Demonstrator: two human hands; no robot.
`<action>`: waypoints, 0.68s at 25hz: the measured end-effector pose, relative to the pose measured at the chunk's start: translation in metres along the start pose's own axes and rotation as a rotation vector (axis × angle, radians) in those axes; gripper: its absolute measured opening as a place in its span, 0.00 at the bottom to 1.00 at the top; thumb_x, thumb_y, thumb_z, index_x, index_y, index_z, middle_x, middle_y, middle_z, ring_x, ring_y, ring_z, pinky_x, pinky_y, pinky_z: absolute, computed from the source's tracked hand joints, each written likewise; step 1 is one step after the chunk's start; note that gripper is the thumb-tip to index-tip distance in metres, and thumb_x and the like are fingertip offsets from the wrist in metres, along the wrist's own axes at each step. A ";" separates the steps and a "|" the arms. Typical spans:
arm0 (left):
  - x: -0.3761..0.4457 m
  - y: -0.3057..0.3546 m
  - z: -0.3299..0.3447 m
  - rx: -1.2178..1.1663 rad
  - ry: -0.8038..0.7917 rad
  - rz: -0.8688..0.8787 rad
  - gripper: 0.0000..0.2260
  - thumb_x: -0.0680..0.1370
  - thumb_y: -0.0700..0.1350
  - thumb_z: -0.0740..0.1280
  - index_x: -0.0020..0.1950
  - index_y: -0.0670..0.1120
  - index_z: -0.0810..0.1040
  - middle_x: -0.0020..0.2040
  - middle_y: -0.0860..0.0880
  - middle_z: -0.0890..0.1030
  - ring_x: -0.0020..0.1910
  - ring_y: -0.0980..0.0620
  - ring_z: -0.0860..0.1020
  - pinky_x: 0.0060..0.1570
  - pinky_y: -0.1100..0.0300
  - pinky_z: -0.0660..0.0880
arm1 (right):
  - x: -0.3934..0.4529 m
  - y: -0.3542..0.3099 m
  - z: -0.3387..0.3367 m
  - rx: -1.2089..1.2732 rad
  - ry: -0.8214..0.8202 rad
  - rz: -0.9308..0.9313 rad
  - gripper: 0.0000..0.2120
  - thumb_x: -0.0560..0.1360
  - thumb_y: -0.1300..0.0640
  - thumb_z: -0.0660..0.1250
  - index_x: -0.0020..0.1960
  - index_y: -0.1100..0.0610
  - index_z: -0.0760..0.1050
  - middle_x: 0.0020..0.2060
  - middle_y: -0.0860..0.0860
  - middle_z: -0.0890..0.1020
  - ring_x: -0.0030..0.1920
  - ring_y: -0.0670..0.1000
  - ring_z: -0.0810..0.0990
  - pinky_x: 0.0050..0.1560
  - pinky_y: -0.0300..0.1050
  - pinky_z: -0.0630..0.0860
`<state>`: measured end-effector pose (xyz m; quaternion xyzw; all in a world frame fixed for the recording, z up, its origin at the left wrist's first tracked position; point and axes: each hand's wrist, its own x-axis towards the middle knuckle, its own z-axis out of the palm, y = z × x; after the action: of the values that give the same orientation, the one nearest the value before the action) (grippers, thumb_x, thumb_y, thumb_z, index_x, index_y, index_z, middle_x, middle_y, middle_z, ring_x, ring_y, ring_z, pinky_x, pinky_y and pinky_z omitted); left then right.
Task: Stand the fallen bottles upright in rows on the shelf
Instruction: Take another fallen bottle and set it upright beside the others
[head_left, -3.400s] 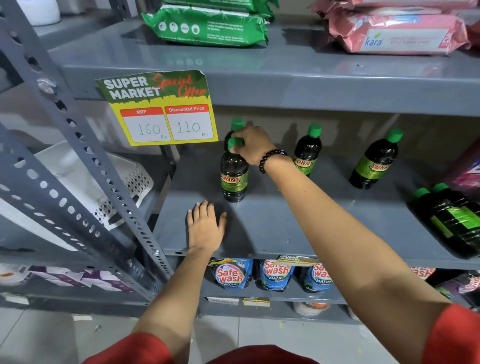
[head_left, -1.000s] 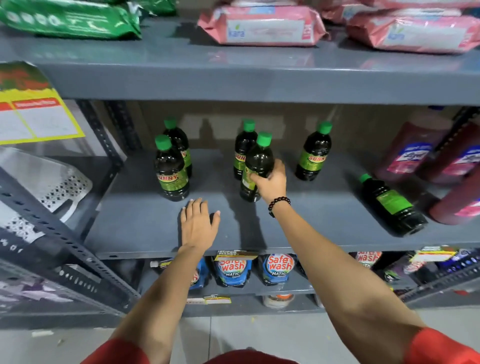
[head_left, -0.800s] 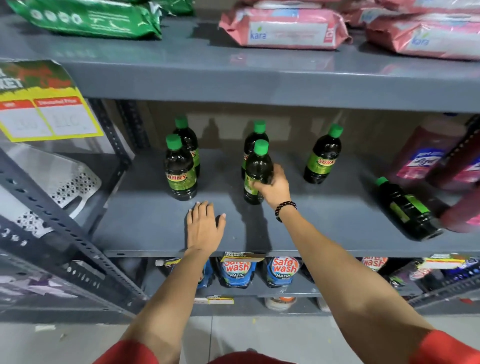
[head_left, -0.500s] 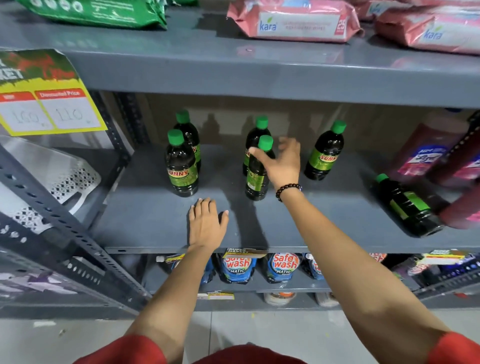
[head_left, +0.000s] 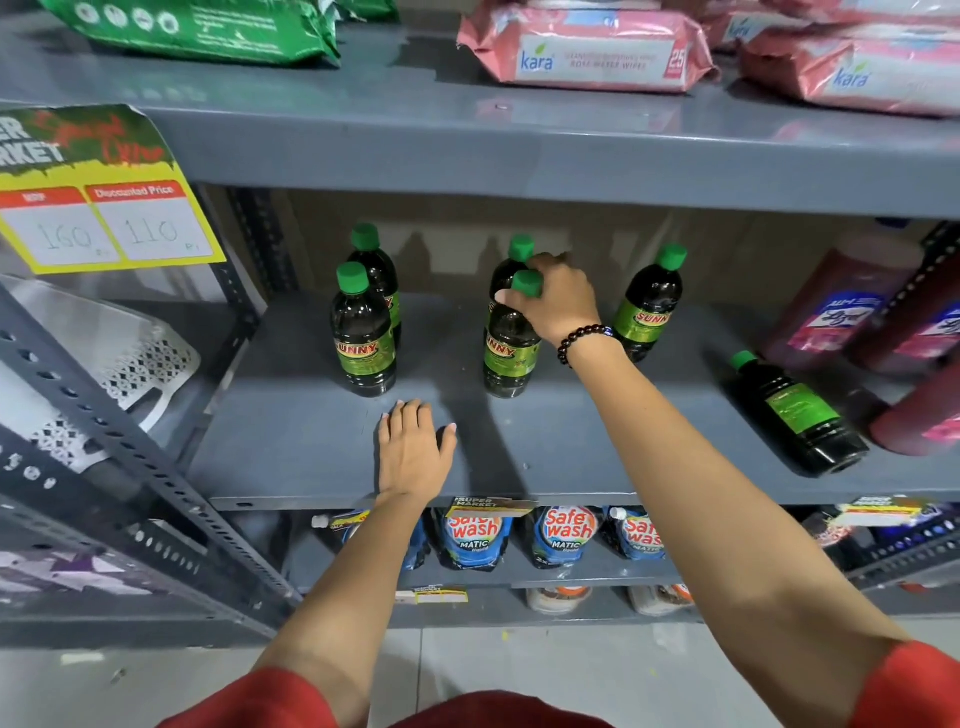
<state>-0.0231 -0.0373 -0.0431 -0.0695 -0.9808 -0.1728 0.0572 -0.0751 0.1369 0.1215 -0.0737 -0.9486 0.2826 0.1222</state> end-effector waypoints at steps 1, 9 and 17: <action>0.000 0.000 0.000 0.003 0.001 0.000 0.21 0.79 0.52 0.57 0.66 0.38 0.67 0.68 0.39 0.71 0.70 0.41 0.65 0.72 0.45 0.59 | 0.001 0.000 -0.001 -0.020 0.012 0.005 0.21 0.72 0.50 0.70 0.62 0.56 0.74 0.59 0.60 0.77 0.58 0.62 0.77 0.56 0.48 0.74; 0.000 -0.002 0.003 0.008 0.012 0.006 0.21 0.79 0.51 0.57 0.65 0.39 0.67 0.67 0.39 0.71 0.69 0.41 0.66 0.71 0.45 0.59 | 0.009 0.006 -0.012 0.020 -0.137 -0.092 0.19 0.75 0.63 0.65 0.66 0.58 0.72 0.65 0.59 0.76 0.65 0.60 0.74 0.68 0.52 0.69; 0.000 0.002 0.002 0.038 0.009 0.006 0.21 0.79 0.52 0.57 0.66 0.39 0.67 0.68 0.39 0.71 0.71 0.42 0.64 0.71 0.45 0.58 | 0.005 0.011 -0.010 0.085 -0.124 -0.089 0.21 0.75 0.62 0.65 0.68 0.58 0.70 0.65 0.60 0.74 0.65 0.60 0.73 0.68 0.51 0.69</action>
<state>-0.0231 -0.0350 -0.0444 -0.0706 -0.9835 -0.1542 0.0637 -0.0763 0.1523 0.1243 -0.0086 -0.9438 0.3208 0.0786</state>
